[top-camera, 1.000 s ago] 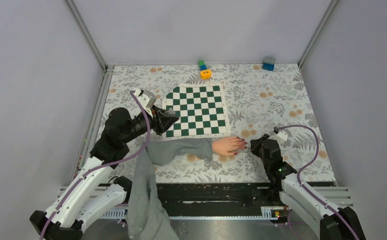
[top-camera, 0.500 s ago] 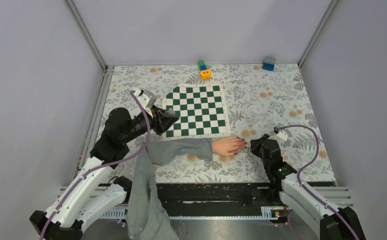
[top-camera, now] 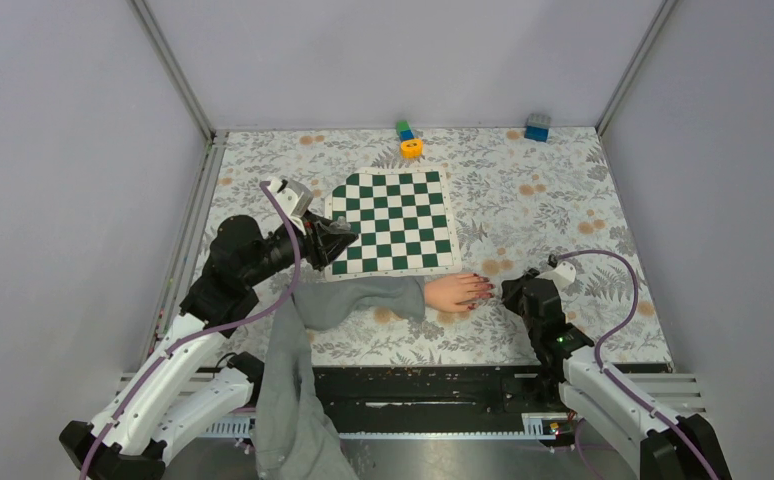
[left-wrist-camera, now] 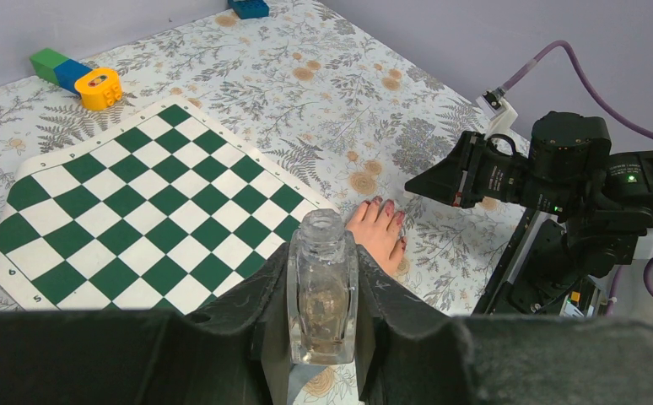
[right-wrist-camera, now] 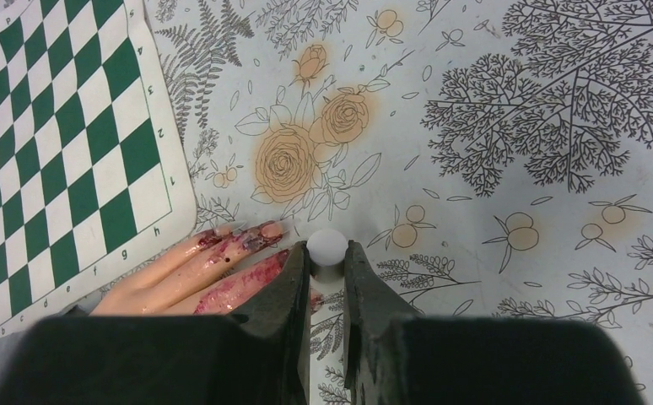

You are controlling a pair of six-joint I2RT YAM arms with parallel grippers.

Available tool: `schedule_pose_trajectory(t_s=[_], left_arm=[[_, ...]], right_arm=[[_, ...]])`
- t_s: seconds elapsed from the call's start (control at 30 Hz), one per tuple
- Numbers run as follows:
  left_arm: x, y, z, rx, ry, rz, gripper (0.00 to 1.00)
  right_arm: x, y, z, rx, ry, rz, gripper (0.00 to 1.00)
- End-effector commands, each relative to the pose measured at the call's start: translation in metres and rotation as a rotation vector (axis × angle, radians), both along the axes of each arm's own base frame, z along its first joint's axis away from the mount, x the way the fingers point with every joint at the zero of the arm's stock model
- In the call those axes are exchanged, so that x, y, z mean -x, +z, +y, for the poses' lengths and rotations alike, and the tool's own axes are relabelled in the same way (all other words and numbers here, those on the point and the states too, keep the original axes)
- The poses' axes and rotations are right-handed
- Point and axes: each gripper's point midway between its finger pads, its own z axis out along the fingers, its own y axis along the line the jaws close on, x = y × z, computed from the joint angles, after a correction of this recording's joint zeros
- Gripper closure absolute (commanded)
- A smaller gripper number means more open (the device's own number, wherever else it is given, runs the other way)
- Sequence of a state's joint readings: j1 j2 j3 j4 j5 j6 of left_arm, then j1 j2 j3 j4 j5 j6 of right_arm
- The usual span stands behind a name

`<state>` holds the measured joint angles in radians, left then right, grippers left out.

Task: Paint the nails
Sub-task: Paint the nail polish on the nail.

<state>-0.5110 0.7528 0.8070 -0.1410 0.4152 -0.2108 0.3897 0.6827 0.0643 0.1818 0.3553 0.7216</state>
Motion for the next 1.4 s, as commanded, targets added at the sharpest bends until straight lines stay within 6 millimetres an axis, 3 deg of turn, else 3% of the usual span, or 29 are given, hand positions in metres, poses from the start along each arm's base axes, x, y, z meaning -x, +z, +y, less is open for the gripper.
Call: schedule_pose_trajectory(t_s=[0.0, 1.37], left_arm=[[0.002, 0.025, -0.001, 0.047, -0.012, -0.066, 1.00], [0.002, 0.026, -0.001, 0.049, -0.009, -0.068, 1.00]], right_arm=[[-0.008, 0.017, -0.005, -0.004, -0.046, -0.035, 1.00], [-0.006, 0.021, -0.016, 0.010, -0.100, -0.036, 1.00]])
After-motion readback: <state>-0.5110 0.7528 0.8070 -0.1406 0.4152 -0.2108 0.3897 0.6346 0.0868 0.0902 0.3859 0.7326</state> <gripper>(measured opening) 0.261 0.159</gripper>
